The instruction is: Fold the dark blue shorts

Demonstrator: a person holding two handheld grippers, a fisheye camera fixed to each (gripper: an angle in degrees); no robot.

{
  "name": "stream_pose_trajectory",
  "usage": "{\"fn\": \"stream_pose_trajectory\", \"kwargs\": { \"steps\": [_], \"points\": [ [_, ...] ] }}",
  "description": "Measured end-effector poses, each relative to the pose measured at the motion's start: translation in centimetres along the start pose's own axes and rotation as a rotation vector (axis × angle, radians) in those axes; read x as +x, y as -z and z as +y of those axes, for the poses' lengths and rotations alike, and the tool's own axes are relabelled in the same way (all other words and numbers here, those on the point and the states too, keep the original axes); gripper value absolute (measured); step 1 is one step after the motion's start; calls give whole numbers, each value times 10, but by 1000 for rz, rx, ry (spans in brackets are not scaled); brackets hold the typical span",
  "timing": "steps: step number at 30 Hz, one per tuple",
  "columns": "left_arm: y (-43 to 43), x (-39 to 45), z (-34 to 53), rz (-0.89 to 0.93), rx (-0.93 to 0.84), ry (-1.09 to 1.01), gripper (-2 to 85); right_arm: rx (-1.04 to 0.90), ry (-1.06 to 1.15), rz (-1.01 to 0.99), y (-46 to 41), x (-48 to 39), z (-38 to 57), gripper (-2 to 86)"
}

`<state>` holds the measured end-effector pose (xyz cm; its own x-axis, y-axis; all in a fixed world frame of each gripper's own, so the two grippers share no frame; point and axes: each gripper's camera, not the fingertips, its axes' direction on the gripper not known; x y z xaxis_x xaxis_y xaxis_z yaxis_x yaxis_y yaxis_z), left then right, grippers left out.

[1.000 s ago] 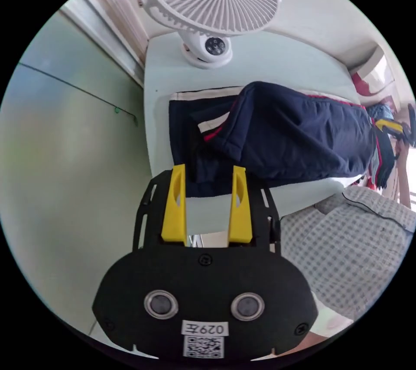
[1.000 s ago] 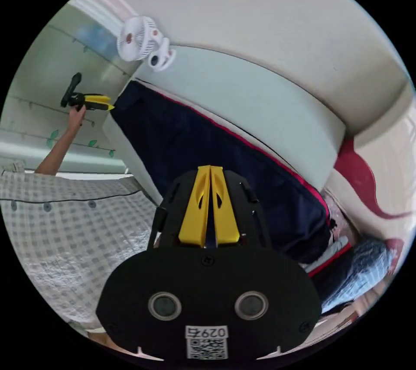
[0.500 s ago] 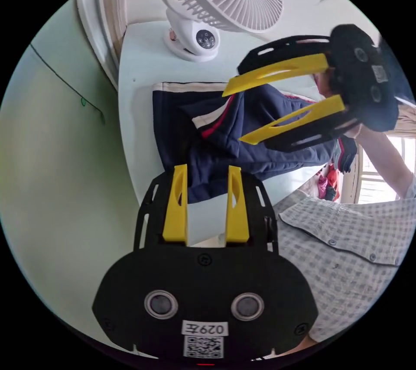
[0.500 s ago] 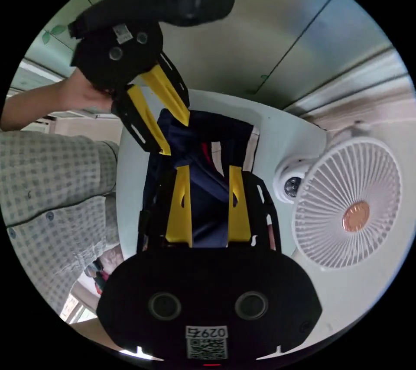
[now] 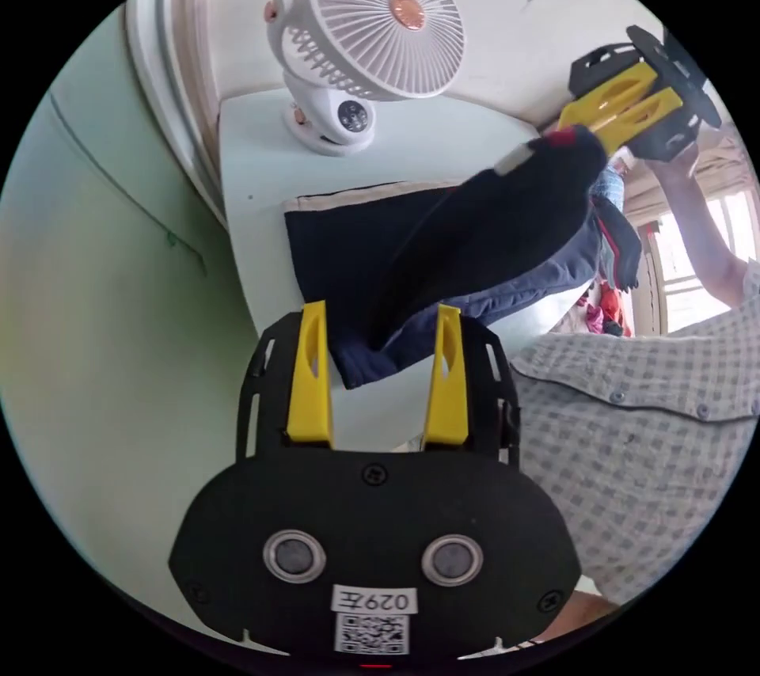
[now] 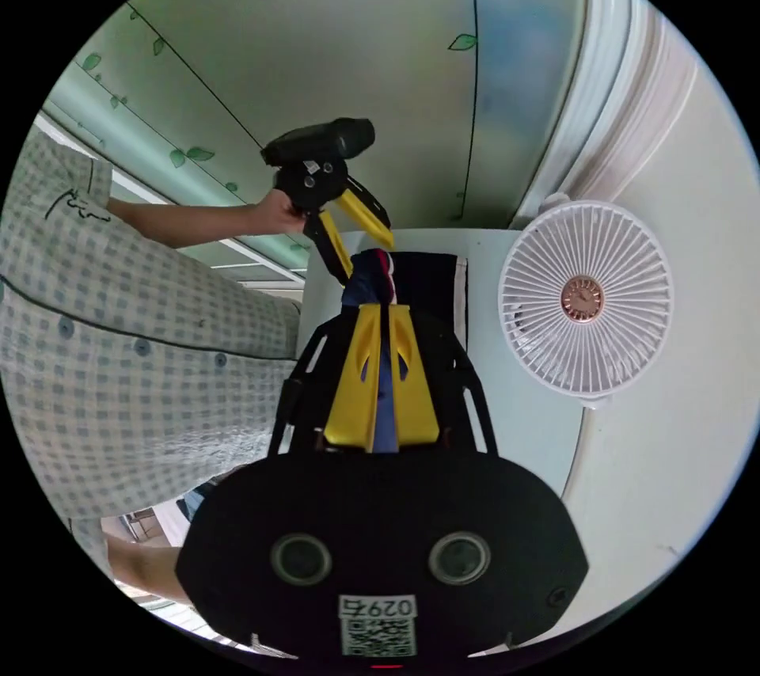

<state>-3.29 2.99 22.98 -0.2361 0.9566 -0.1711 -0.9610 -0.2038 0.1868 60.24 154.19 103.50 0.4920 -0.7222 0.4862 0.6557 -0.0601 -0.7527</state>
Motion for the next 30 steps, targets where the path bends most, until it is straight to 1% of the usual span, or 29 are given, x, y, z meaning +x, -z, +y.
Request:
{"fn": "stream_pose_trajectory", "kwargs": {
  "steps": [3,6,8,9,10,12,14,17,19,23,27,30],
  "points": [
    [-6,3,-5,56,-25,-85,198,63,18,-46,10,-2,2,4],
    [-6,8,-8,102,-12,-139,173,80,44,-121,10,-1,0,4],
    [-1,9,-8,142,25,-147,143,86,49,-134,7,-1,-1,4],
    [2,7,-5,164,37,-139,115,86,45,-132,5,-1,-2,4],
    [6,5,-1,180,51,-133,66,86,49,-138,3,-1,-4,4],
    [12,-1,10,188,78,-93,17,79,40,-141,-2,1,-7,4],
    [19,-9,24,200,98,-26,-1,63,29,-119,-8,2,-11,4],
    [26,-15,49,232,103,64,-8,13,-91,9,-22,10,-22,4],
    [33,-13,70,242,116,127,-9,-55,-167,92,-42,15,-36,4],
    [28,-10,86,172,62,221,-9,-178,-198,184,-90,16,-67,5],
    [-1,-13,82,115,-64,291,-9,-330,-187,303,-149,10,-97,5],
    [-11,-17,75,88,-81,319,-7,-383,-203,400,-173,9,-100,7]
  ]
}}
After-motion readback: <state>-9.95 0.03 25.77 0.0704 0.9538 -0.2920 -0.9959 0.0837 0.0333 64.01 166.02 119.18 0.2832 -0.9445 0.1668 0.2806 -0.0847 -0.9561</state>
